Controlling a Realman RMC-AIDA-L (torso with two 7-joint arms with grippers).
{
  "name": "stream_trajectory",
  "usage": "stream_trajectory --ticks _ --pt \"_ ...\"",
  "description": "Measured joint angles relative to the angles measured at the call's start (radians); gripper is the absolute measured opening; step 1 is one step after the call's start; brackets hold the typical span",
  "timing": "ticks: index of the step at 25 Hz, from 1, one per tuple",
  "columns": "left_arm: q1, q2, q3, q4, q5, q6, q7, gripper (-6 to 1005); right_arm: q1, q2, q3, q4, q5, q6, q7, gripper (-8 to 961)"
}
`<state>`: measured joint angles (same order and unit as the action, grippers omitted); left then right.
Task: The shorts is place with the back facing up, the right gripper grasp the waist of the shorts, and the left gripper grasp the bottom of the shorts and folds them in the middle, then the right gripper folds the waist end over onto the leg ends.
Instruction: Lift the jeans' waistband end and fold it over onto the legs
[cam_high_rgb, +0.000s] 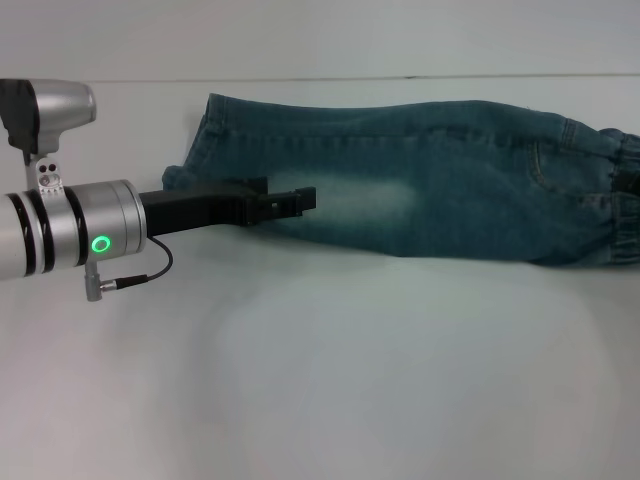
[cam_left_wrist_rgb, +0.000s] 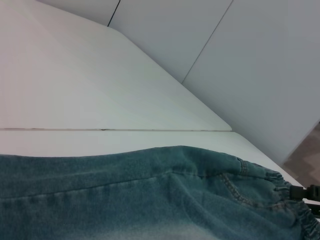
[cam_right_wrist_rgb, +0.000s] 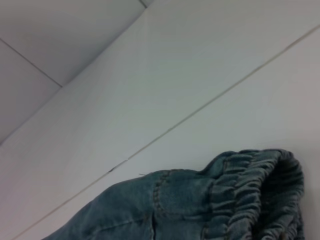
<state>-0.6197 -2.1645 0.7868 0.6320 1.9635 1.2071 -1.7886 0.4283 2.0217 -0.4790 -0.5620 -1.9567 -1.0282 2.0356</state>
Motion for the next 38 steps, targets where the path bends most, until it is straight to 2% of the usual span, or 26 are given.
stream_trajectory --ticks 8,11,17,20,23,27,30,33,35,38 --pt "0.0 0.0 0.0 0.001 0.001 0.002 0.0 946 0.014 -0.003 -0.003 -0.006 -0.042 -0.008 0.039 774" --pt "0.0 0.0 0.0 0.0 -0.001 0.007 0.0 946 0.015 -0.004 -0.007 -0.015 -0.044 -0.031 0.012 573" --pt "0.0 -0.006 0.0 -0.001 -0.008 0.009 0.01 947 0.007 0.01 -0.004 -0.069 -0.039 -0.081 -0.016 433" --pt "0.003 -0.009 0.0 -0.023 -0.061 0.012 0.065 938 0.003 0.014 -0.001 -0.096 -0.039 -0.113 -0.016 363" --pt "0.004 -0.011 0.0 -0.106 -0.2 0.022 0.221 912 -0.004 0.017 0.0 -0.124 -0.041 -0.152 -0.01 288" --pt "-0.016 -0.01 0.001 -0.283 -0.417 0.038 0.547 878 -0.026 0.031 0.001 -0.19 -0.04 -0.218 0.018 178" --pt "-0.057 -0.011 -0.019 -0.465 -0.583 0.047 0.848 852 -0.048 0.05 0.0 -0.259 -0.043 -0.272 0.055 173" --pt "-0.108 -0.011 -0.107 -0.683 -0.739 0.048 1.185 826 -0.078 0.063 0.0 -0.324 -0.043 -0.333 0.093 168" --pt "-0.134 -0.011 -0.213 -0.791 -0.766 0.029 1.393 763 -0.094 0.064 0.002 -0.35 -0.041 -0.374 0.112 168" --pt "-0.156 -0.011 -0.315 -0.869 -0.748 -0.02 1.56 668 -0.111 0.064 0.016 -0.383 -0.039 -0.434 0.133 167"
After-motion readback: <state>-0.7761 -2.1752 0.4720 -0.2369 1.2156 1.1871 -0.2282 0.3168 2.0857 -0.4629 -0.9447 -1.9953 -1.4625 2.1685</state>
